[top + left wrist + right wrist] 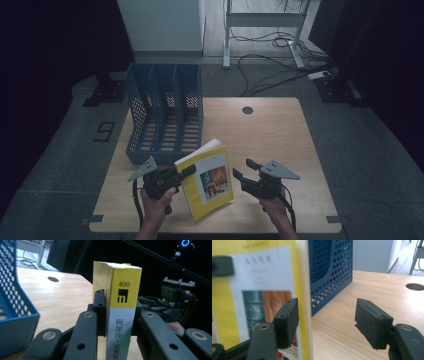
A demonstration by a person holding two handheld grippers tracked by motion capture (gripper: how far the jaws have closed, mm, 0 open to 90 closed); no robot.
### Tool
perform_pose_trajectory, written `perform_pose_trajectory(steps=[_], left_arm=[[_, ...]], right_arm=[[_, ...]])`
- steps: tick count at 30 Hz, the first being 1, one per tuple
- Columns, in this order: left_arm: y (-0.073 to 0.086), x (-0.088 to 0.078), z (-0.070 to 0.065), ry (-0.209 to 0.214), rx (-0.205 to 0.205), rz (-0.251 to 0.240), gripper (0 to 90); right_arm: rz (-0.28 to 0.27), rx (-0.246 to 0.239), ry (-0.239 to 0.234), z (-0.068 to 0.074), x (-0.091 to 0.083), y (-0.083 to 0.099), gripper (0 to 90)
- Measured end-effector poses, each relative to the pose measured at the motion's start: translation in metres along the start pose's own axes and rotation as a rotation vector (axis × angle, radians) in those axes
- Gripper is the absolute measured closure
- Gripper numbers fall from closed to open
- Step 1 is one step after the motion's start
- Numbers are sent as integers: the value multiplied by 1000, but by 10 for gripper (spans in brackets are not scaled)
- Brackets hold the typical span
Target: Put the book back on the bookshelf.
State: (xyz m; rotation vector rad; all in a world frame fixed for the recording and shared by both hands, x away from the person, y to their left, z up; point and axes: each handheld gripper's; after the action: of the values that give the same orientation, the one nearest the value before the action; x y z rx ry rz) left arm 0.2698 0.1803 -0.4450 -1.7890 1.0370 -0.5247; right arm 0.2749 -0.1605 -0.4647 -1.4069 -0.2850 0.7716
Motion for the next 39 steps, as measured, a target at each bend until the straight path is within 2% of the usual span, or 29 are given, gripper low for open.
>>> perform_pose_trajectory(steps=[5, 8, 10, 12, 15, 17, 25, 31, 35, 37, 39], left_arm=[[-4, -8, 1, -3, -7, -30, 755], [-6, -11, 2, 0, -10, -44, 754], [-7, -13, 2, -1, -12, -50, 754], [-7, -14, 2, -10, -11, -54, 754], [-6, -15, 0, -28, 7, -69, 754], [-7, -15, -1, -33, 16, -68, 753], [-8, -19, -1, -31, 9, -78, 753], [-12, -25, -6, -34, 14, -105, 754], [-12, -27, -9, -40, 12, -110, 754], [-13, -25, -11, -48, 19, -114, 754], [-14, -23, -12, -49, 23, -115, 753]], right_arm=[[46, 18, 24, -9, 7, 8, 352], [111, 32, 45, -17, 15, 16, 352], [182, 45, 65, -23, 22, 22, 349], [227, 29, 100, -26, 29, 30, 347], [285, 27, 116, -30, 36, 39, 343], [303, 26, 119, -32, 39, 43, 342], [359, 16, 136, -35, 46, 52, 336], [398, 8, 141, -36, 52, 61, 326], [416, -9, 153, -36, 54, 64, 320], [426, -3, 157, -37, 54, 67, 317], [417, -10, 168, -39, 53, 69, 321]])
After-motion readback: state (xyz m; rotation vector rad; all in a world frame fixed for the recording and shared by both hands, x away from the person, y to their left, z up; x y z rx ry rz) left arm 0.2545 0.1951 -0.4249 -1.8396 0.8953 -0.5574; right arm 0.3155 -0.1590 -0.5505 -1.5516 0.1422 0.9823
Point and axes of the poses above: each handheld gripper's, and its own axes: x roughly forward along the jaws, y roughly out of its underside, z roughly to its left, and after that the axes turned 1 degree about -z, right-handed
